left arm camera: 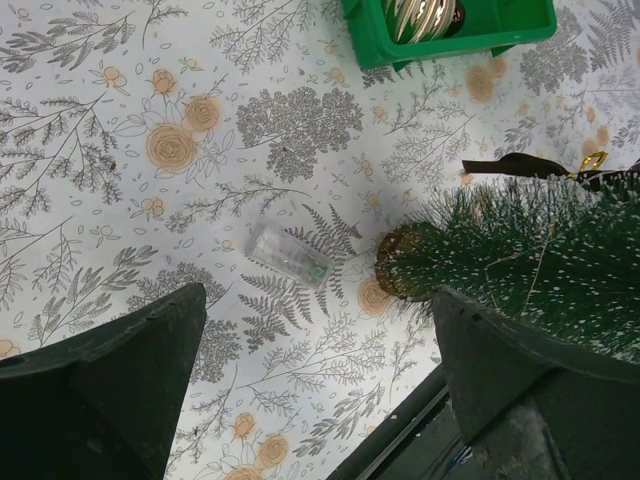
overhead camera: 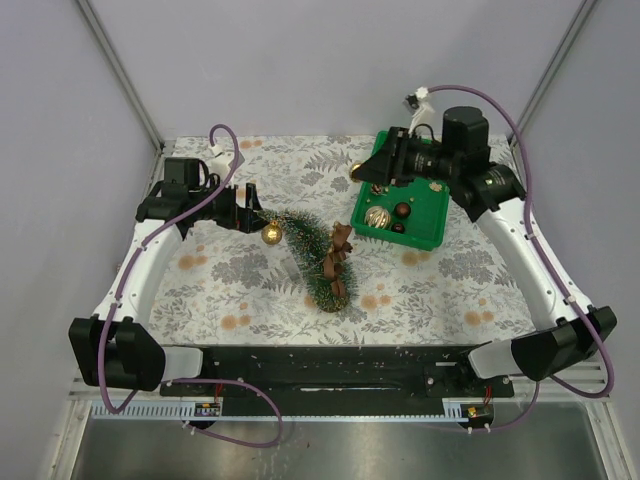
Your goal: Decorate the small christmas tree
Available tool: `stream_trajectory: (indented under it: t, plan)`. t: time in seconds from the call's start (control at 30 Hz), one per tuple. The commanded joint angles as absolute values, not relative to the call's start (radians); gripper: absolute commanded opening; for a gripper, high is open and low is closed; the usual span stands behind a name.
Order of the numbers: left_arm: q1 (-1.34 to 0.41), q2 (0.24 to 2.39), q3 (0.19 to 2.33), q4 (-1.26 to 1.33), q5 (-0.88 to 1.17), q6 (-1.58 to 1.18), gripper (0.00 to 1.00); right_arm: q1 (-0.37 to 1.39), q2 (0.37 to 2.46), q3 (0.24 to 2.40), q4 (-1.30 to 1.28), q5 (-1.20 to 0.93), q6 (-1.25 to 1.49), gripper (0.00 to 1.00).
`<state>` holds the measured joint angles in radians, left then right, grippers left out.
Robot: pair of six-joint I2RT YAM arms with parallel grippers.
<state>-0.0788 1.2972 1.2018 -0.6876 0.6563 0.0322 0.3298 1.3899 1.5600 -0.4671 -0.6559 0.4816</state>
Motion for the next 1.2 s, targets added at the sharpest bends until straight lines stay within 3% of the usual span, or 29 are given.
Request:
stream_trajectory:
  t: [0.0,0.3,0.43,0.77,0.9,1.0,1.17]
  plan:
    - [-0.084,1.284,1.216,-0.635,0.704,0.015,0.99,0.417,1.410,1.683,-0.574,-0.708,0.385,0.34]
    - [-0.084,1.279,1.206,-0.634,0.698,0.028,0.99,0.417,1.425,1.680,-0.453,-1.049,0.506,0.40]
    - [-0.084,1.279,1.207,-0.634,0.699,0.032,0.99,0.413,1.417,1.660,-0.443,-1.025,0.512,0.40]
    - [-0.081,1.261,1.187,-0.635,0.689,0.046,0.99,0.132,1.528,1.562,-0.607,-0.444,0.453,0.37]
    - [-0.083,1.255,1.184,-0.635,0.680,0.049,0.99,0.130,1.687,1.560,-0.641,-0.128,0.396,0.32]
    - [-0.083,1.255,1.186,-0.635,0.683,0.051,0.99,0.127,1.827,1.606,-0.647,0.055,0.403,0.36]
    - [-0.081,1.244,1.178,-0.635,0.678,0.060,0.99,0.127,2.023,1.695,-0.689,0.158,0.411,0.39]
